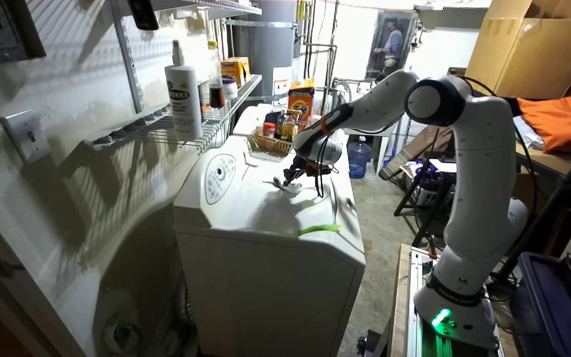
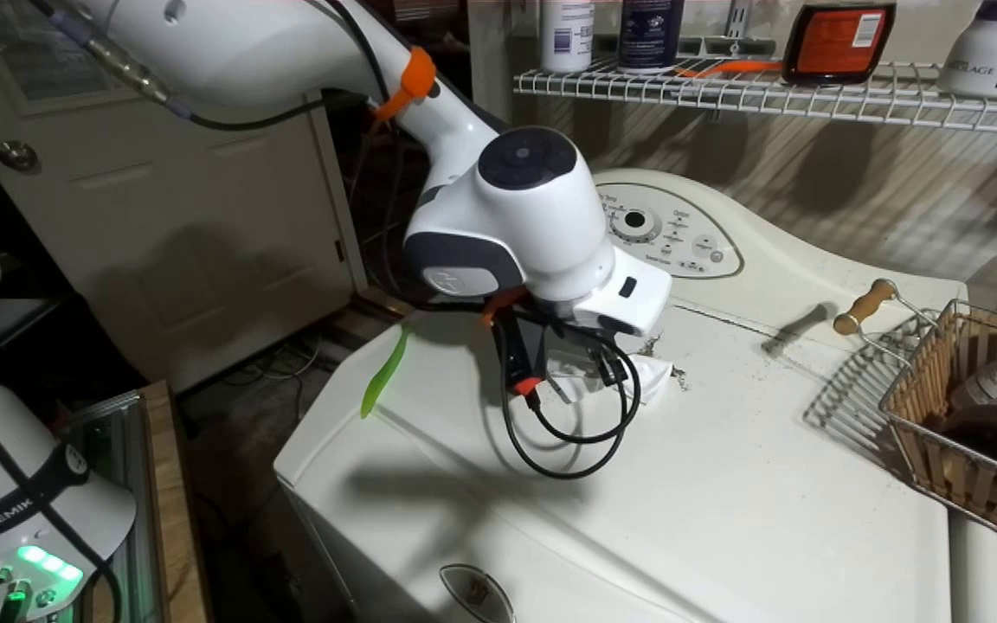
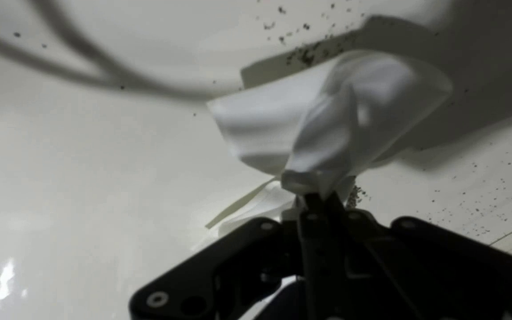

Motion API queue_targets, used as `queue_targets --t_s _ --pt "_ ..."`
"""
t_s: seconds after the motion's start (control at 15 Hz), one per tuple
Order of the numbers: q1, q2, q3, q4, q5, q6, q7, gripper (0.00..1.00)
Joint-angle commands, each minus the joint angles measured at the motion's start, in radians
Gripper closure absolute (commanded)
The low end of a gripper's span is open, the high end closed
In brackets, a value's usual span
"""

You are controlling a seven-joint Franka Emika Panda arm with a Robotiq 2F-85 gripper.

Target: Use the paper towel to wipe the dirt on top of the washer

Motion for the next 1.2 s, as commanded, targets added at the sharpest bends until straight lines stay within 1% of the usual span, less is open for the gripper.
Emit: queue_targets --t_s 0.0,0.13,0.2,0.27,0.33,0.6,0.73,0.8,0.93,1.07,1.13 --pt "-0.003 -0.081 -0.012 -0.038 -0.014 0.002 -0.015 0.99" --pt "0.008 -0.111 -0.033 -0.04 -0.057 -0.001 -0.027 0.99" --pt "0.022 -0.118 -0.057 -0.037 -0.1 -0.005 -0.018 0.99" --pt "0.072 -0.121 -0.128 -0.033 -0.168 -0.003 0.003 0.99" --pt "0.103 -0.114 -0.184 -0.022 -0.254 0.005 0.03 0.99" --pt "0.211 -0.079 -0.373 0.034 -0.566 -0.013 0.12 0.99" --pt "0.239 -0.062 -0.404 0.057 -0.672 -0.013 0.104 0.99" --pt "0.194 -0.091 -0.363 0.014 -0.591 -0.001 0.092 0.96" --pt "0.214 -0.082 -0.381 0.026 -0.64 -0.002 0.094 0.96" --pt "0.22 -0.078 -0.382 0.029 -0.647 -0.002 0.094 0.96" --pt "0.221 -0.078 -0.382 0.03 -0.648 -0.002 0.094 0.99"
